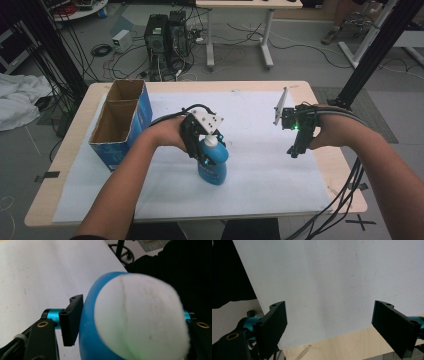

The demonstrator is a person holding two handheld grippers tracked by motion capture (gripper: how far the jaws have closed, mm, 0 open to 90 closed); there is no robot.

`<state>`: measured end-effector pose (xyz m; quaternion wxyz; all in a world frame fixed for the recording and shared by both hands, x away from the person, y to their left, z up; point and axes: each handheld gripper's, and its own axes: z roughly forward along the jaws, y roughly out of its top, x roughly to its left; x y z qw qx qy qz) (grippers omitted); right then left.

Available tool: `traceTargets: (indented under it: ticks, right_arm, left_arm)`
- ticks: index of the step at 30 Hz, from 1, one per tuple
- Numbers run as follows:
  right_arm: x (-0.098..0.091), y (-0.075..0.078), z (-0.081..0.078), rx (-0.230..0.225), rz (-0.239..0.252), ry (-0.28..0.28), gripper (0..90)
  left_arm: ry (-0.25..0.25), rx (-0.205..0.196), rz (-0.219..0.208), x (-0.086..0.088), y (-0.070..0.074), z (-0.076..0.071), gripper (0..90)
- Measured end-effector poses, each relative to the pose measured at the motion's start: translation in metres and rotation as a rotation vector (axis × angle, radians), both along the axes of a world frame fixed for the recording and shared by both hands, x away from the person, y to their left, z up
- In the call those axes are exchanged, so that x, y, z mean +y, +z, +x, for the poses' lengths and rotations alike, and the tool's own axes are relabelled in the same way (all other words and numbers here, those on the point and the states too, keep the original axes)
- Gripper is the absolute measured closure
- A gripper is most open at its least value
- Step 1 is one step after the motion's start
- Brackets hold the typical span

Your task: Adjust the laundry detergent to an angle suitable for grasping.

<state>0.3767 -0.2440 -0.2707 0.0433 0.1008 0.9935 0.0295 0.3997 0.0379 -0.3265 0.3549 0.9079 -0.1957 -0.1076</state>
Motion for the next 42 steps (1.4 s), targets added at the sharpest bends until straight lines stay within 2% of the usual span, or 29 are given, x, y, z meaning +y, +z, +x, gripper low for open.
traceTargets:
  ticks: [5, 9, 13, 19, 21, 34, 35, 42]
  right_arm:
    - [-0.001, -0.001, 0.000, 0.003, -0.001, -0.006, 12.2]
    - [0.000, -0.001, 0.000, 0.004, 0.000, -0.006, 12.2]
    - [0.001, -0.001, 0.001, 0.001, 0.005, 0.001, 12.2]
    - [0.002, -0.001, 0.001, 0.001, 0.004, 0.004, 12.2]
    - [0.003, -0.001, 0.000, 0.000, 0.004, 0.007, 12.2]
    - [0.004, 0.000, -0.001, -0.004, 0.010, 0.009, 12.2]
    - [0.005, 0.000, 0.000, -0.003, 0.008, 0.015, 12.2]
    - [0.007, 0.000, 0.001, 0.001, 0.006, 0.018, 12.2]
  left_arm:
    - [-0.004, 0.004, 0.005, 0.000, 0.000, -0.001, 28.8]
    - [0.012, 0.006, 0.007, 0.002, 0.001, 0.000, 28.8]
    - [0.031, -0.005, -0.004, 0.006, 0.004, -0.001, 28.1]
    - [0.065, -0.026, 0.003, 0.013, 0.007, -0.002, 27.5]
    - [0.071, -0.017, 0.002, 0.015, 0.007, -0.003, 26.0]
    - [0.121, -0.039, 0.000, 0.028, 0.012, -0.006, 21.6]
    - [0.145, -0.050, 0.002, 0.031, 0.013, -0.007, 19.5]
    - [0.172, -0.048, 0.006, 0.037, 0.014, -0.007, 18.3]
